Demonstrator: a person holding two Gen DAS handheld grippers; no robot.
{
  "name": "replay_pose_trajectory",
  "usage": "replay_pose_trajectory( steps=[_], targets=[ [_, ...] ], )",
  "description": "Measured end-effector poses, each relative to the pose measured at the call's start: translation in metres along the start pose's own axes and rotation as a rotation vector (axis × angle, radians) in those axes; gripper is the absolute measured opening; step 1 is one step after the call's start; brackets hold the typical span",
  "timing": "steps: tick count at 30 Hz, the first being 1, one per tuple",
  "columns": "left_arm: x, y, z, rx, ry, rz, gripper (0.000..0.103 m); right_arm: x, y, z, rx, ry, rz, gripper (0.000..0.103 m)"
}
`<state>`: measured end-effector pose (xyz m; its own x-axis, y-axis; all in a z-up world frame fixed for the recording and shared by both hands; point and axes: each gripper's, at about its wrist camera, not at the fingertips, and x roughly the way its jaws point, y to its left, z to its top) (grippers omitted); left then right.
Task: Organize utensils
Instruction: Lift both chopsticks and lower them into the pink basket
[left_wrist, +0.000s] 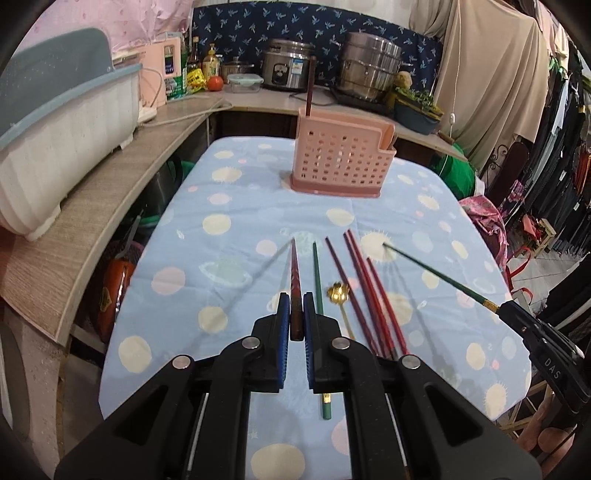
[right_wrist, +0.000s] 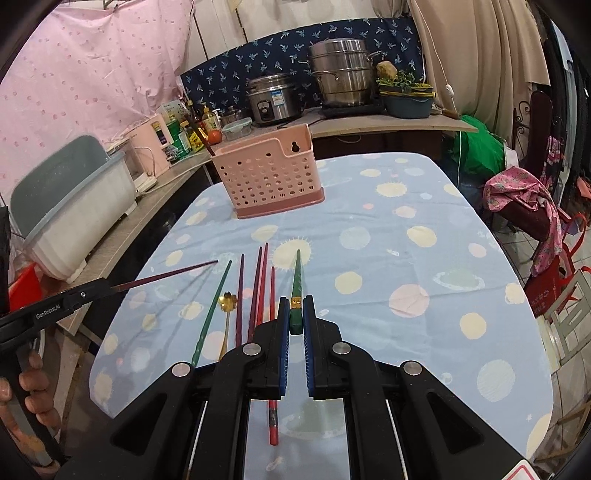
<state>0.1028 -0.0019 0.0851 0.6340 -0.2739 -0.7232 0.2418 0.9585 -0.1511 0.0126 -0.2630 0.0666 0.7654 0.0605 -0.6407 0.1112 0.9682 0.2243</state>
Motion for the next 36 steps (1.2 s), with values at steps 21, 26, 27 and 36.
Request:
replay_pose_trajectory(
  steps=[21,26,27,36],
  targets=[
    [-0.038,-0.038,0.149,0.069,-0.206,-0.043,0.007,-0.010,0.001,0.123,0.008,-0.161,0.074,0.007],
    [-0.043,-0.043,0.186,0.060,-0.264,-0.050,0.007,-0.008,0.004,0.159,0.006,-0.208,0.094,0.007],
    [-0.043,-0.045,0.196,0.060,-0.277,-0.048,0.007,-0.008,0.004,0.167,0.005,-0.220,0.096,0.007],
    [-0.042,-0.063,0.264,0.073,-0.386,-0.016,0.007,0.002,0.013,0.256,0.005,-0.343,0.115,0.007]
  ],
)
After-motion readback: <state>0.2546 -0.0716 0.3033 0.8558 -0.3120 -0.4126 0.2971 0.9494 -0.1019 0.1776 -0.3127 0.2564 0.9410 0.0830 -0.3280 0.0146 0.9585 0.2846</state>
